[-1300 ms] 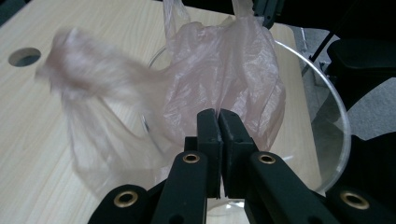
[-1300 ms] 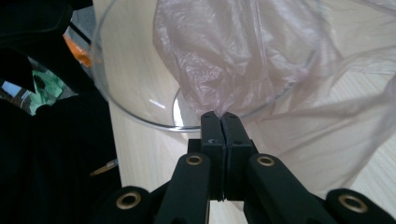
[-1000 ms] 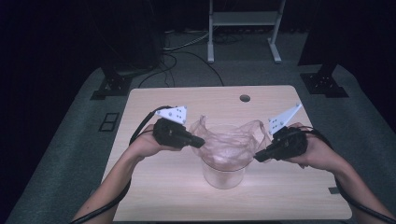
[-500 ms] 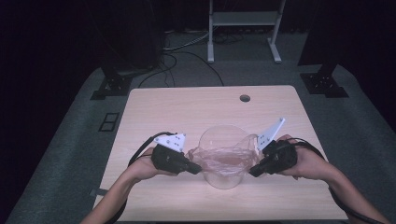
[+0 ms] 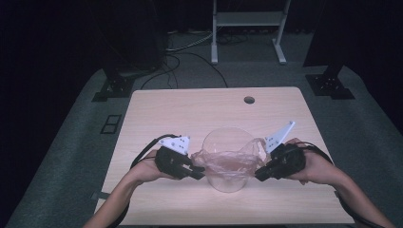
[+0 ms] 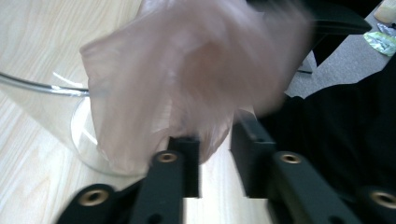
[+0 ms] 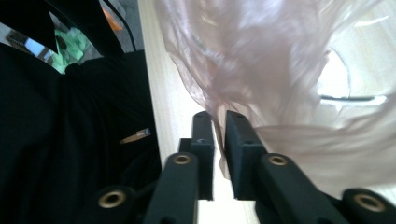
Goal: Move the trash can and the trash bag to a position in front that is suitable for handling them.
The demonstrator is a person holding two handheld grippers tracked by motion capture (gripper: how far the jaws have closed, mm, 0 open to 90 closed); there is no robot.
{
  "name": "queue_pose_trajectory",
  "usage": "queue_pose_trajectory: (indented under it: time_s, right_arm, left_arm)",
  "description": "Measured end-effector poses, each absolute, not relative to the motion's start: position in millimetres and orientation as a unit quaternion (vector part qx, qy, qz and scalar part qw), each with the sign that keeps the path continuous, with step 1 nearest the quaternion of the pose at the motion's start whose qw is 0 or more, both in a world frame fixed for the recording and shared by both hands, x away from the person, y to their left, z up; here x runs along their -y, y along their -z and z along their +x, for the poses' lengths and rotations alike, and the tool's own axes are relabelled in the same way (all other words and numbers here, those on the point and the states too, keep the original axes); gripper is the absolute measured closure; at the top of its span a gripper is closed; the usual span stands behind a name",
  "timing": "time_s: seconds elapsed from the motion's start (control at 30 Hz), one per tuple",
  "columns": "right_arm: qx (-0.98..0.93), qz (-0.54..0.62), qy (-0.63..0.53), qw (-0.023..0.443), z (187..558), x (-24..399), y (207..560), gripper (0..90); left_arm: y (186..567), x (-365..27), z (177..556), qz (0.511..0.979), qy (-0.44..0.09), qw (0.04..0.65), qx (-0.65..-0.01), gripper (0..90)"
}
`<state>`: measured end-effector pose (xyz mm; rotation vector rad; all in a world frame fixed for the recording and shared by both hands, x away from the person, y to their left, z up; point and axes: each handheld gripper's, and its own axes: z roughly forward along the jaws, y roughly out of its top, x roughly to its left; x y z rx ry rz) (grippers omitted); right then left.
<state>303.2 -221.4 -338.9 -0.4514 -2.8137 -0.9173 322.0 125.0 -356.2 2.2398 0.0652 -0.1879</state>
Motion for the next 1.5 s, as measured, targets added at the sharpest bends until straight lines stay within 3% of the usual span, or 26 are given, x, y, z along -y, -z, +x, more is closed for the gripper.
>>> queue_pose_trajectory:
  time_s: [0.43,0.67,0.93,1.23,1.33,1.5]
  right_arm:
    - [0.926,-0.162,0.341,0.005,286,247,293,68.3]
    - [0.923,-0.168,0.346,-0.026,297,246,271,62.6]
    - [0.922,-0.179,0.341,-0.04,326,240,273,53.9]
    - [0.916,-0.211,0.339,-0.032,355,240,287,50.2]
    - [0.921,-0.216,0.323,-0.017,361,239,297,58.3]
    - [0.93,-0.221,0.295,0.003,364,237,308,86.3]
  left_arm:
    - [309,-146,316,0.915,0.046,0.397,-0.059,56.0]
    - [279,-142,323,0.919,0.031,0.387,-0.065,51.7]
    - [261,-120,338,0.927,0.017,0.369,-0.064,42.8]
    - [275,-103,365,0.931,0.02,0.353,-0.096,37.6]
    - [284,-105,370,0.93,0.035,0.354,-0.094,45.2]
    - [300,-109,372,0.927,0.032,0.363,-0.087,80.0]
